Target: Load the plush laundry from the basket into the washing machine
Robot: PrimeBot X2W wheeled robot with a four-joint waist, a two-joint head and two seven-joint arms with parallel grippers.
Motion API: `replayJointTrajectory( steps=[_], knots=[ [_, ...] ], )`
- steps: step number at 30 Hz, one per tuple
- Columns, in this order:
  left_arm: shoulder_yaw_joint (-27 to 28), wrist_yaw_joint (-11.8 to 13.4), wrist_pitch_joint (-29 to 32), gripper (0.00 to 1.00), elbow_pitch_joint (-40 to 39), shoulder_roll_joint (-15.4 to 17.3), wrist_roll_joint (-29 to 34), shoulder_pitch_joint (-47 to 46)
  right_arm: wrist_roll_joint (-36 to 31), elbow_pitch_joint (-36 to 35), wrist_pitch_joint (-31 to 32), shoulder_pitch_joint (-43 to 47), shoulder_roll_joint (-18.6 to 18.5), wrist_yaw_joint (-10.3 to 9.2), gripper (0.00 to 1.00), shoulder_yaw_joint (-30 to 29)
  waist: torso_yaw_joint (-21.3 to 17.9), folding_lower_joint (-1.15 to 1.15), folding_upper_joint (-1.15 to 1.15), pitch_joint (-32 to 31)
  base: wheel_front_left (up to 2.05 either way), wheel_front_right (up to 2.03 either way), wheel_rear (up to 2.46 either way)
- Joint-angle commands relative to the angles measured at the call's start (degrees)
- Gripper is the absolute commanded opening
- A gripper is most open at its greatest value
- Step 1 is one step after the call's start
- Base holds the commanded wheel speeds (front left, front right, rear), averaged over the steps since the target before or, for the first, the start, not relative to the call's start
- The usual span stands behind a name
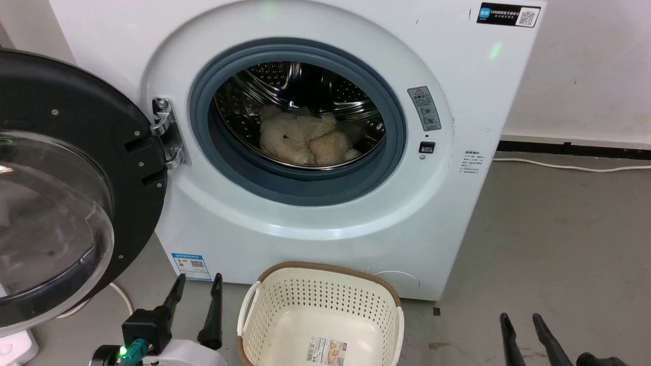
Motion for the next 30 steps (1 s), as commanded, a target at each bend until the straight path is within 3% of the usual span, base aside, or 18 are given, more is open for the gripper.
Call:
replayJointTrajectory(
  steps=[1,30],
  knots=[
    [0.0,0.0,0.0,0.0,0.0,0.0,0.0,0.0,0.0,0.0,0.0,0.0,0.0,0.0,0.0,0.0,0.0,0.0,0.0,0.0,0.0,0.0,0.0],
    [3.6,-1.9,2.9,0.0,-2.1,-3.0,5.2,0.4,-3.3,-1.5,3.1,-2.2,0.0,-0.01,0.0,-0.1,-0.4,0.0,0.0,0.7,0.0,0.0,0.0]
  ],
)
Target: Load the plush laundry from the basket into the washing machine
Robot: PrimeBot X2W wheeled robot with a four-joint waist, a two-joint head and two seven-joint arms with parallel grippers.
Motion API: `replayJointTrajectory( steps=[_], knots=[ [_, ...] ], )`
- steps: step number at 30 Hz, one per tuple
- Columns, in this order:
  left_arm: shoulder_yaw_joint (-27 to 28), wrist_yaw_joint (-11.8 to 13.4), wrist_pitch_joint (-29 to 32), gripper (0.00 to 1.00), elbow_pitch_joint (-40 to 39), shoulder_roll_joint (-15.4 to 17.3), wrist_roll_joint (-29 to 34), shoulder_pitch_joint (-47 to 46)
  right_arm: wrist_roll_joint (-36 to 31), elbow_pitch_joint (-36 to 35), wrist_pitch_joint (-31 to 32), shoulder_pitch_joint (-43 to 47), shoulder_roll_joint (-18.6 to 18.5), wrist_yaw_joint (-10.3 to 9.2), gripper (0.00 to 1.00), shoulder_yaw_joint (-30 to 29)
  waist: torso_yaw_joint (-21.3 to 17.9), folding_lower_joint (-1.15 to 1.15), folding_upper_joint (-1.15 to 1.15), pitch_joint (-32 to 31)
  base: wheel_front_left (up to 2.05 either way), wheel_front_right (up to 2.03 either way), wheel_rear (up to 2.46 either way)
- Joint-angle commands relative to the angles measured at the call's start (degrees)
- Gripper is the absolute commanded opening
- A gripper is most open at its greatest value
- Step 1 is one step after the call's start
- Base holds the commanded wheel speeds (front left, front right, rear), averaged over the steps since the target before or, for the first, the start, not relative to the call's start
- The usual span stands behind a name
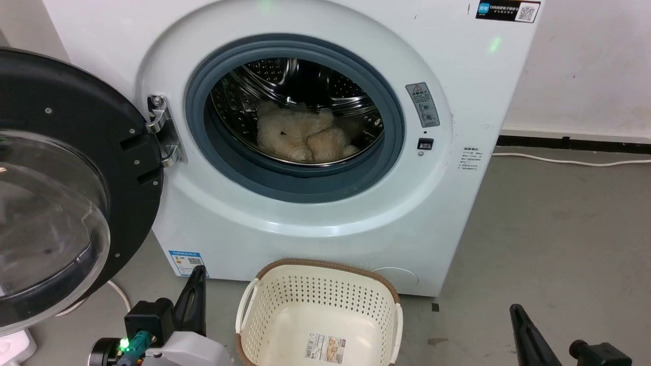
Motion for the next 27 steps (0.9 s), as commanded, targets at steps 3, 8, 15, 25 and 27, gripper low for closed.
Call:
replayJointTrajectory(
  steps=[3,8,15,25,27],
  knots=[
    [0.8,-0.6,0.6,0.0,-0.7,-0.8,1.2,0.4,-0.9,-0.6,0.7,-0.9,0.0,-0.01,0.0,-0.1,0.0,0.0,0.0,0.1,0.0,0.0,0.0],
    [1.7,-1.1,1.3,0.0,-1.3,-1.5,2.6,0.5,-1.7,-1.0,1.5,-1.5,0.0,-0.01,0.0,-0.1,-0.1,0.0,0.0,0.3,0.0,0.0,0.0],
    [2.7,-1.6,2.1,0.0,-1.9,-2.3,4.0,0.6,-2.6,-1.4,2.3,-2.1,0.0,-0.01,0.0,-0.1,-0.2,0.0,0.0,0.5,0.0,0.0,0.0],
    [4.1,-2.3,3.2,0.0,-2.7,-3.5,6.0,0.7,-3.9,-1.9,3.5,-2.9,0.0,-0.02,0.0,-0.1,-0.4,0.0,0.0,0.8,0.0,0.0,0.0],
    [4.4,-2.4,3.4,0.0,-2.9,-3.7,6.4,0.8,-4.1,-2.0,3.7,-3.1,0.0,-0.02,0.0,-0.1,-0.4,0.0,0.0,0.8,0.0,0.0,0.0]
  ],
)
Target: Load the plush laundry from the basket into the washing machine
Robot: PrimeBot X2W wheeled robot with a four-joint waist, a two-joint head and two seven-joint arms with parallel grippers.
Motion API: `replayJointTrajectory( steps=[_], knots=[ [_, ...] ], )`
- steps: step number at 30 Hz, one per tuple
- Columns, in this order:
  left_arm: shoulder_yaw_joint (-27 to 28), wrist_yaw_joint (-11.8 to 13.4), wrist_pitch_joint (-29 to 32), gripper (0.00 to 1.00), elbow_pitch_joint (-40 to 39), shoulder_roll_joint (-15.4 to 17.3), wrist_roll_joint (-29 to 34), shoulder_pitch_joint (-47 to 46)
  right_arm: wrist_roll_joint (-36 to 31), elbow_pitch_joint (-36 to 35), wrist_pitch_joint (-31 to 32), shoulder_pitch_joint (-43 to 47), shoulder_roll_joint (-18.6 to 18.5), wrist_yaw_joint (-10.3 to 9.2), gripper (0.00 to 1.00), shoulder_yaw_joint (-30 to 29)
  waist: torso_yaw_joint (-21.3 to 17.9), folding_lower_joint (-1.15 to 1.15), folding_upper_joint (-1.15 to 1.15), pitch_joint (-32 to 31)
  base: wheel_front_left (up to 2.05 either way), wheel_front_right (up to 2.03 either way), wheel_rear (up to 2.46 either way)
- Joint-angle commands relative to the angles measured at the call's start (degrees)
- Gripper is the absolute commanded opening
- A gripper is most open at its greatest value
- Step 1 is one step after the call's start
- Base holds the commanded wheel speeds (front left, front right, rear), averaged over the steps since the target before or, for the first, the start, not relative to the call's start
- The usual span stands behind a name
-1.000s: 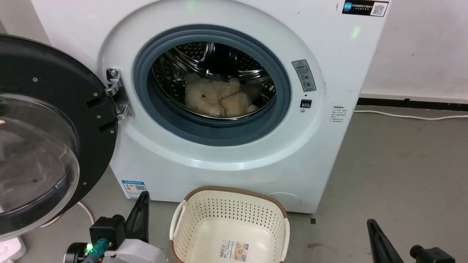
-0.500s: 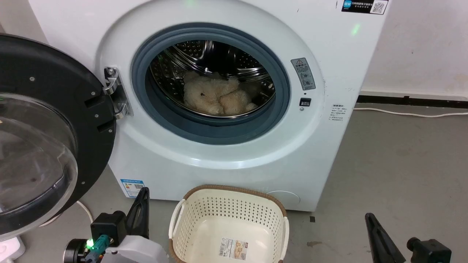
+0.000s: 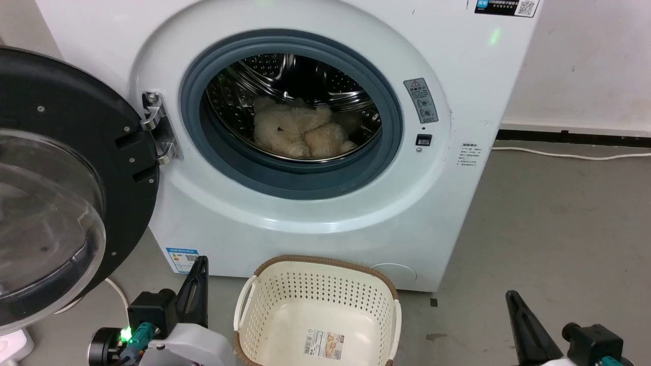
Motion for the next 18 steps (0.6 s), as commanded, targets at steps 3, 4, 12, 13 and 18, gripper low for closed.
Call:
replayJointTrajectory(
  steps=[3,4,12,13,18],
  knots=[
    [0.9,-0.5,0.7,0.0,-0.7,-0.8,1.3,0.8,-0.8,-0.7,0.7,-1.5,0.0,-0.02,0.0,-0.1,0.0,0.0,0.0,0.1,0.0,0.0,0.0],
    [1.0,-0.6,0.8,0.0,-0.8,-0.9,1.5,0.8,-1.0,-0.8,0.8,-1.6,0.0,-0.02,0.0,-0.1,-0.1,0.0,0.0,0.1,0.0,0.0,0.0],
    [2.1,-1.2,1.7,0.0,-1.4,-1.8,3.1,0.9,-2.0,-1.2,1.7,-2.2,0.0,-0.02,0.0,-0.1,-0.2,0.0,0.0,0.4,0.0,0.0,0.0],
    [2.3,-1.2,1.8,0.0,-1.5,-1.9,3.3,0.9,-2.1,-1.3,1.9,-2.3,0.0,-0.02,0.0,-0.1,-0.2,0.0,0.0,0.4,0.0,0.0,0.0],
    [3.0,-1.6,2.3,0.0,-1.9,-2.5,4.3,1.0,-2.7,-1.5,2.4,-2.7,0.0,-0.02,0.0,-0.1,-0.2,0.0,0.0,0.5,0.0,0.0,0.0]
  ],
)
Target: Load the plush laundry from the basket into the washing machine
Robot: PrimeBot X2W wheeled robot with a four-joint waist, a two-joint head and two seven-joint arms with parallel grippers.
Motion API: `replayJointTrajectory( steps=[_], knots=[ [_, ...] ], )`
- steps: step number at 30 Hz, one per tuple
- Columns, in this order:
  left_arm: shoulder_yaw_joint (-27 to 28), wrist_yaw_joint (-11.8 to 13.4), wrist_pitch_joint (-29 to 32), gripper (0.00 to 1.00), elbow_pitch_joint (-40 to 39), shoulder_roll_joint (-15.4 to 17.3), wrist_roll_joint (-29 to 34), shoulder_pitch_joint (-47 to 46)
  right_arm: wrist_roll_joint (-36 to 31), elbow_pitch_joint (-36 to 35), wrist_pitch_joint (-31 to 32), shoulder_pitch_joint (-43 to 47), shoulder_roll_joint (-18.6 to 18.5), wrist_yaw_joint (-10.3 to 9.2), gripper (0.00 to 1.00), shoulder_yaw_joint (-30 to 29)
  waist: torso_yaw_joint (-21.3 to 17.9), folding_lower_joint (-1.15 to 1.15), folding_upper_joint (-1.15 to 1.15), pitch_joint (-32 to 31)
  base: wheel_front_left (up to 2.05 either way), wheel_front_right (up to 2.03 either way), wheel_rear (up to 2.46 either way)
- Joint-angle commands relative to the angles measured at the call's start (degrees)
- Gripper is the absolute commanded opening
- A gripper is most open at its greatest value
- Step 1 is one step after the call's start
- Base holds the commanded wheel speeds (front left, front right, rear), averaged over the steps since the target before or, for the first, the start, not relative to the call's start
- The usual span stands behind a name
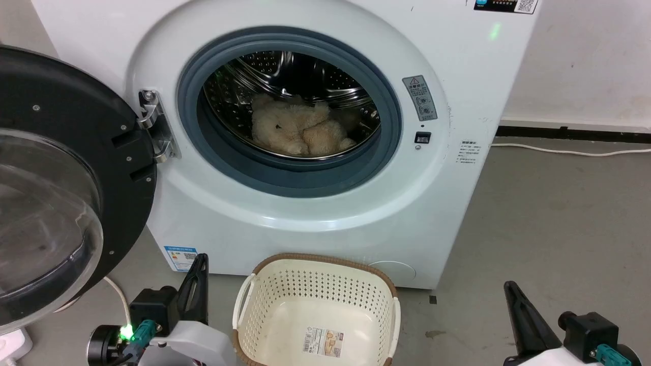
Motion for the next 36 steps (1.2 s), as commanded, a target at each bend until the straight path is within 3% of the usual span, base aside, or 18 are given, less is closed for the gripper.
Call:
replayJointTrajectory(
  steps=[1,36],
  knots=[
    [0.7,-0.4,0.4,0.0,-0.6,-0.6,1.0,0.8,-0.7,-0.5,0.5,-1.1,0.0,-0.03,0.0,-0.1,0.0,0.0,0.0,0.1,0.0,0.0,0.0],
    [6.2,-3.2,4.7,0.0,-3.8,-5.0,8.7,1.3,-5.6,-2.7,5.0,-4.3,0.0,-0.04,0.0,-0.2,-0.5,0.0,0.0,1.2,0.0,0.0,0.0]
  ],
)
